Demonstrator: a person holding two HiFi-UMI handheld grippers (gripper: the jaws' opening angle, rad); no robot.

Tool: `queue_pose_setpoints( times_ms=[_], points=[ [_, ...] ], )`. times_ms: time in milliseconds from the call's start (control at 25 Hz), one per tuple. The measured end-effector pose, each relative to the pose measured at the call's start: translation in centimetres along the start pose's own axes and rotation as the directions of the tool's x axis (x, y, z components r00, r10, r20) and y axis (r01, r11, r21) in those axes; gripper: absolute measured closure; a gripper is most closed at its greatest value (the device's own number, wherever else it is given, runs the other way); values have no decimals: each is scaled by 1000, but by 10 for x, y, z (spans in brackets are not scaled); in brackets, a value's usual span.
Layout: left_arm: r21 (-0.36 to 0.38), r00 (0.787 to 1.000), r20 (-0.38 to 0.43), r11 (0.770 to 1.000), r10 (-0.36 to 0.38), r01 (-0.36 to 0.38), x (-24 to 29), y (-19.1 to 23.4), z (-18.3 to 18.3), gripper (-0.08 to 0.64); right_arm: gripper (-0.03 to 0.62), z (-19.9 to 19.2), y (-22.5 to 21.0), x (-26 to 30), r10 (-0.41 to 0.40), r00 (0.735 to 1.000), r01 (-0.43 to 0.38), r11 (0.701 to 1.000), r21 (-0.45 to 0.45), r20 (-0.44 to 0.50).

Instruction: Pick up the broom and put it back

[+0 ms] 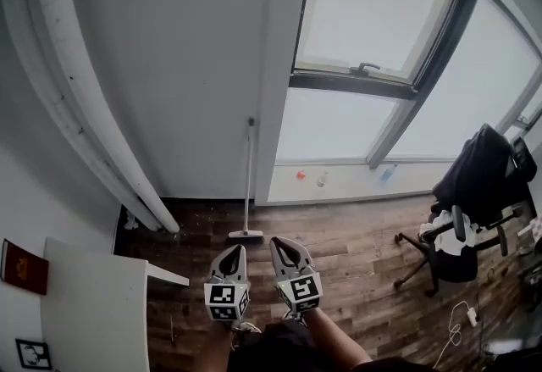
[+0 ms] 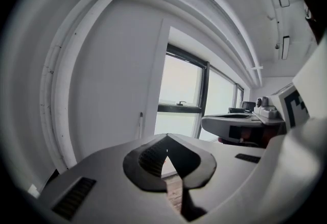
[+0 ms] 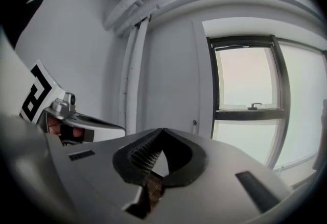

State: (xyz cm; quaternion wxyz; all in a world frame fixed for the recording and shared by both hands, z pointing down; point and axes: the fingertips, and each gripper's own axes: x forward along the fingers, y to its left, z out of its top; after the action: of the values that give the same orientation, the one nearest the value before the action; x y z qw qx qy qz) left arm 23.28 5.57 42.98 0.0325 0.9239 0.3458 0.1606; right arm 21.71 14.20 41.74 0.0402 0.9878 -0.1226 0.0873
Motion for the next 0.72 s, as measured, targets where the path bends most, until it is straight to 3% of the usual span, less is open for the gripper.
queue_pose_setpoints(
  times_ms=[440,720],
  points=[
    [-5,995,46,996,-91,91,1,-49,10,558,571,17,7,-37,15,999,-18,996,-92,-36],
    [-7,993,53,994,-110,110,-2,-48,11,558,571,32,22,-32,45,999,-48,990,-134,-24]
  ],
)
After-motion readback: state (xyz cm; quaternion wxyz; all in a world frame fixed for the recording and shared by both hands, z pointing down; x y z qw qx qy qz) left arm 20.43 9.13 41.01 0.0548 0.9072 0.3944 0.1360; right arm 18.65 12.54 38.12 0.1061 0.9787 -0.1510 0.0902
